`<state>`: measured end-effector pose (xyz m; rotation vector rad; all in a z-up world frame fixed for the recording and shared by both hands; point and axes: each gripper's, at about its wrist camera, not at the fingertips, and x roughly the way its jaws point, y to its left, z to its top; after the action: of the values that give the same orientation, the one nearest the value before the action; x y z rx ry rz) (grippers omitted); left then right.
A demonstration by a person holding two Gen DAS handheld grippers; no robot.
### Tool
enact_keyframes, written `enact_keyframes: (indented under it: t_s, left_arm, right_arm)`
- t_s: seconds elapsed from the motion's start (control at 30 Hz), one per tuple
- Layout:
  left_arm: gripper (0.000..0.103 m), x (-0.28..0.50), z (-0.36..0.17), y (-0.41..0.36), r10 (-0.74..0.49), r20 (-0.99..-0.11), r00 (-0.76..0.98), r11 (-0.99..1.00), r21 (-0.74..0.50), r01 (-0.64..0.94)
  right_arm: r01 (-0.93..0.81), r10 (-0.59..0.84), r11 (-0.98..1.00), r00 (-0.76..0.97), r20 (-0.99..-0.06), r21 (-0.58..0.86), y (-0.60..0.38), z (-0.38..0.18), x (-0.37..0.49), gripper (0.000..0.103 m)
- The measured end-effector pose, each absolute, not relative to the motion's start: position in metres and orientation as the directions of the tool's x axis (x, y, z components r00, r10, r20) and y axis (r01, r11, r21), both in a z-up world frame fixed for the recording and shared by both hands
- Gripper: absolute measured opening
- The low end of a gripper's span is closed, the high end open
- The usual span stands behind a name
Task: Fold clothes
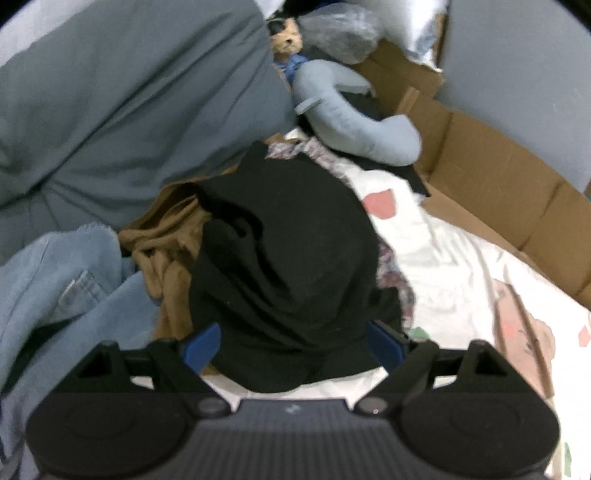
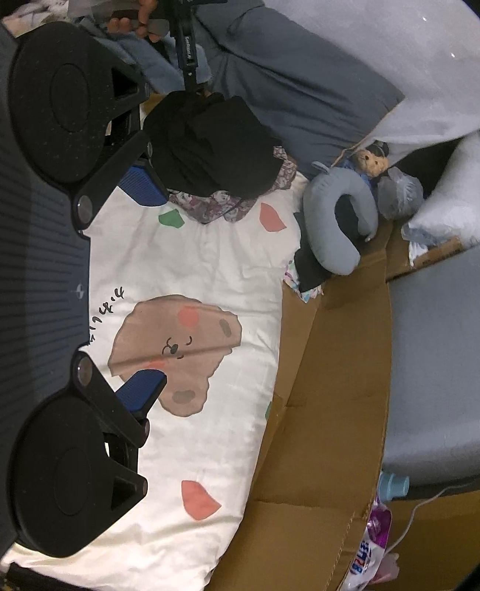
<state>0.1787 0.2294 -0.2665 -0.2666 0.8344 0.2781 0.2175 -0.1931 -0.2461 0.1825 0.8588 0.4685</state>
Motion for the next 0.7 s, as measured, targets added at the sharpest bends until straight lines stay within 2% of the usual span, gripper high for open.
enact_keyframes:
  t_s: [0.17,0.47,0.7]
  left_arm:
    - [0.088,0.19,-0.278,0.239,0.172,-0.734,0.657,0.923,-0.113,-0.367]
    - [0.088,0.228,-0.292,0.25,0.219,-0.664,0.715,0.926,-0.09,-0.367]
    - [0.087,0.261,-0.306,0.269,0.212,-0.668,0.713,0.931,-0.085,-0.356]
  right_arm:
    - [-0.342,0.471,0.88,0.551,-0.689,0.329,-0.186,-0.269,0.224,0.098]
    - [-0.288,0.425,0.903,0.5,-0.754,0.318,-0.18,-0.307,0.226,0.098]
    - [-0.274,0.45,0.892,0.451,-0.771,0.36,-0.178,-0.322,0.219,0.098]
